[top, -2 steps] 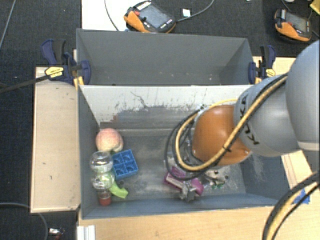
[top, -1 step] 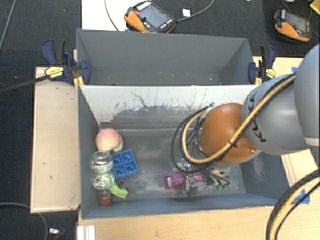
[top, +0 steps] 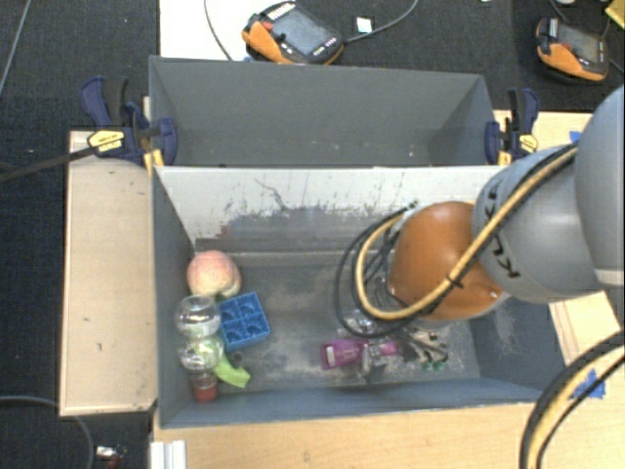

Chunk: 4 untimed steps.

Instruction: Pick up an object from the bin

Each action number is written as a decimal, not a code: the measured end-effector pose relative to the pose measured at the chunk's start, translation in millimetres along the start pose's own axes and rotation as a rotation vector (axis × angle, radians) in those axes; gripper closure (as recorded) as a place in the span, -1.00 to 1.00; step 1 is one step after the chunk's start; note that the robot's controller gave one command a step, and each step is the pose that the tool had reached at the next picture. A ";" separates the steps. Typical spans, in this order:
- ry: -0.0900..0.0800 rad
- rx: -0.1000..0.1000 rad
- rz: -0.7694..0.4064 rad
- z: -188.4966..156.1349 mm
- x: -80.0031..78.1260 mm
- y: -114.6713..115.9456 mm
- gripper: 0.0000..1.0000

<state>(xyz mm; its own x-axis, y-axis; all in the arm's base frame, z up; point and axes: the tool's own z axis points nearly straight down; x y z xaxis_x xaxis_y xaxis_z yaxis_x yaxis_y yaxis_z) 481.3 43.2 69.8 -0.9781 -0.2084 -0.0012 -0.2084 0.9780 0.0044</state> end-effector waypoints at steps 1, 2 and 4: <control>0.000 0.000 0.001 -8.8 0.5 0.1 1.00; 0.000 0.000 0.002 -23.5 0.4 0.2 1.00; 0.000 0.000 0.005 -58.8 0.5 0.6 1.00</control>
Offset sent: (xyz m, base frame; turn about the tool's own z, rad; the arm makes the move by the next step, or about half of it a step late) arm -0.0006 0.0001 0.0385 0.0007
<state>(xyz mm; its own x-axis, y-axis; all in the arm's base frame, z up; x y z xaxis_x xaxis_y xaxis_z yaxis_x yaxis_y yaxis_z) 480.6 43.3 128.5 -0.9792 -0.2030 -0.0010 -0.2030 0.9792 0.0046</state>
